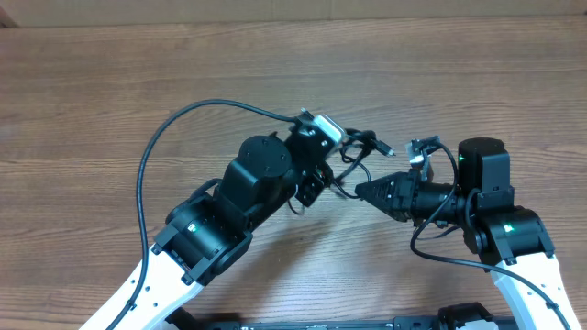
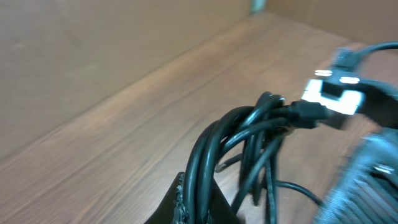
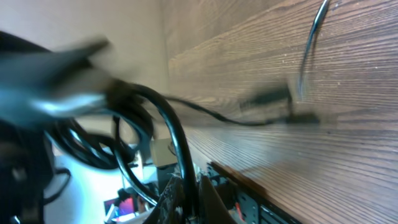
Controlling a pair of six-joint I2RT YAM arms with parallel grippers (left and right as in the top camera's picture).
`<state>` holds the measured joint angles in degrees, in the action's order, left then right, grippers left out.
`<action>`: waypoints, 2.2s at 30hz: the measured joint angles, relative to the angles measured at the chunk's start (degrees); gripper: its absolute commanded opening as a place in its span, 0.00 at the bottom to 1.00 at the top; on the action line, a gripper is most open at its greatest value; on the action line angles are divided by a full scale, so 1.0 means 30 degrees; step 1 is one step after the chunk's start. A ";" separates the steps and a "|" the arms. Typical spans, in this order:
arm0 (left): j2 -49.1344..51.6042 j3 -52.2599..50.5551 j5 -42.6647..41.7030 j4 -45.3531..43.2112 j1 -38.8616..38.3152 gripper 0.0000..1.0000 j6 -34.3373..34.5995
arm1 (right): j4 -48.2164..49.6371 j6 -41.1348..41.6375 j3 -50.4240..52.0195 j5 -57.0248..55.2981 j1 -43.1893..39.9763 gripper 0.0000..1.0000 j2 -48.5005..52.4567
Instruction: Untangle cables
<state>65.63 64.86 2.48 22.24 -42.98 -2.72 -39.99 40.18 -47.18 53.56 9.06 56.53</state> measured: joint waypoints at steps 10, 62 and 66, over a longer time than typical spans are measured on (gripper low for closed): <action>0.0000 0.0000 0.3402 -0.0058 -0.0007 0.04 0.0270 | -0.1253 -0.2091 0.0000 0.0000 -0.0007 0.04 0.0000; 0.0000 0.0000 -0.6477 0.0255 0.0124 0.04 -0.1821 | 0.2987 0.4335 0.0015 0.0146 0.0015 0.19 0.0000; 0.0000 0.0007 -0.7125 0.0160 0.0124 0.04 -0.2106 | 0.2994 0.4430 0.0015 0.0044 0.0015 0.06 0.0000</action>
<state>65.63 64.88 -18.90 22.72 -42.61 -9.04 -31.00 53.47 -47.13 53.69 9.10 56.53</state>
